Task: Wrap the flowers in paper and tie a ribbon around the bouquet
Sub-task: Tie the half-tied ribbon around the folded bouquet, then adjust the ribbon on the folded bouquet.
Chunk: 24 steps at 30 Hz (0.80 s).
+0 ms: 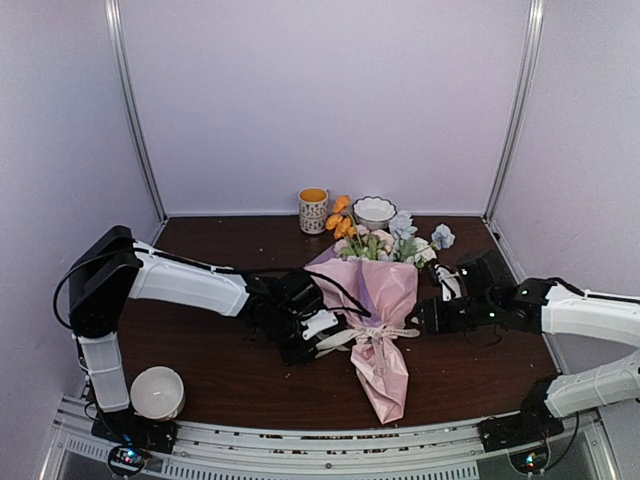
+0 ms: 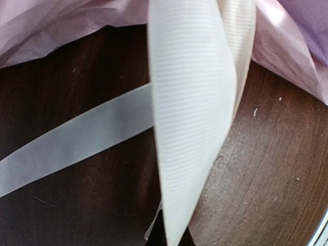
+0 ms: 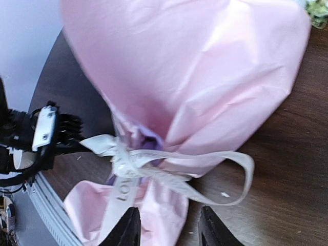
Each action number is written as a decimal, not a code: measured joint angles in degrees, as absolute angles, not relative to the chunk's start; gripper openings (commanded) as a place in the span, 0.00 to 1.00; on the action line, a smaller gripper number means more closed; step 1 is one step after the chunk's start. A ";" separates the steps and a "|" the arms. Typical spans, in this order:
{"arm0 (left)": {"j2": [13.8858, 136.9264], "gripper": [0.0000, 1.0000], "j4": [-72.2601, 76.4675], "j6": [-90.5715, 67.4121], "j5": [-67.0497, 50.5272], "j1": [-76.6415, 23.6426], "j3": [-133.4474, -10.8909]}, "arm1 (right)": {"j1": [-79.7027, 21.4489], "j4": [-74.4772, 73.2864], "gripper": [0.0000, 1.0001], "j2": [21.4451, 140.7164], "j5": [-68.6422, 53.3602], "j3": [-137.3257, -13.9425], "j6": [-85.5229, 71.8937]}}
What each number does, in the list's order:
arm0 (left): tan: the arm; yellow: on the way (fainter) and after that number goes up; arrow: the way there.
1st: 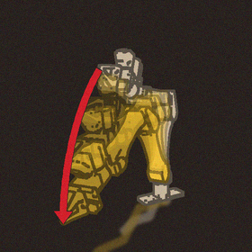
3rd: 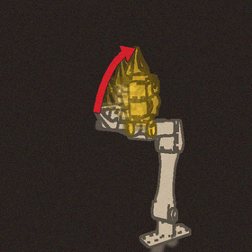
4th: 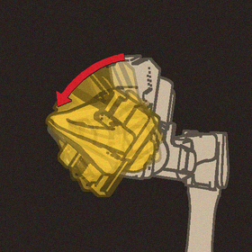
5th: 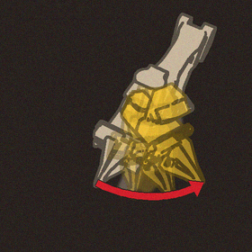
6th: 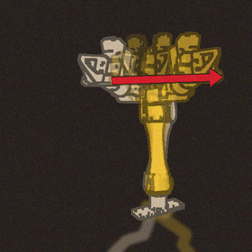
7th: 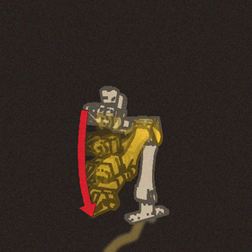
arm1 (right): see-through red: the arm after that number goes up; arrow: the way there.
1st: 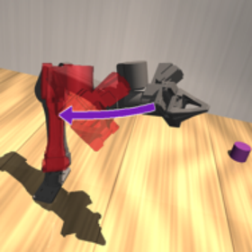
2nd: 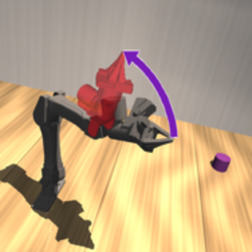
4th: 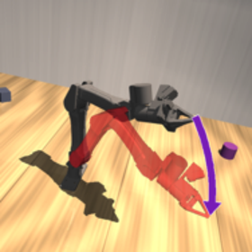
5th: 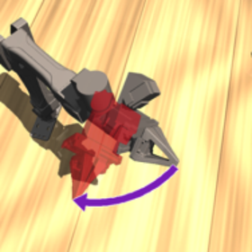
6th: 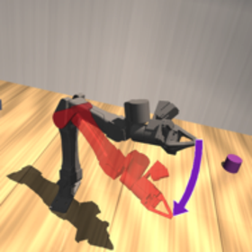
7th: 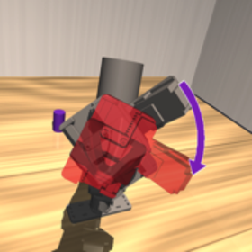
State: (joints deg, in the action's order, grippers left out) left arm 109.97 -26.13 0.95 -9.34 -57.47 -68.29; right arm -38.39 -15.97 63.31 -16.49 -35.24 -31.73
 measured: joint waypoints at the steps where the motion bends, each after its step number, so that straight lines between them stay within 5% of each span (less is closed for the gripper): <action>1: 109.93 0.13 -26.02 0.95 -9.43 -57.47 -68.23 | -40.99 -15.79 0.42 63.53 -15.97 -36.27 -32.29; 8: 108.75 0.64 -24.29 1.37 -9.87 -57.47 -66.52 | -50.04 -14.46 0.44 70.46 -14.90 -40.77 -36.03; 11: 107.07 0.97 -23.62 2.00 -8.91 -57.47 -64.79 | -51.59 -14.57 0.44 74.85 -15.27 -42.15 -36.75; 20: 95.11 0.98 -21.45 2.48 2.70 -57.49 -59.70 | -53.39 -15.86 0.42 78.54 -15.27 -43.81 -37.95; 24: 87.13 0.98 -13.98 1.41 6.94 -57.45 -55.00 | -53.39 -15.99 0.25 79.96 -14.70 -44.03 -37.87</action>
State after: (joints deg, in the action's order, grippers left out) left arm 87.13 -13.98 1.41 6.94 -57.45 -55.00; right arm -53.39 -15.99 79.96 -14.70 -44.03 -37.87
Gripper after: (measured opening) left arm 0.978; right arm 0.367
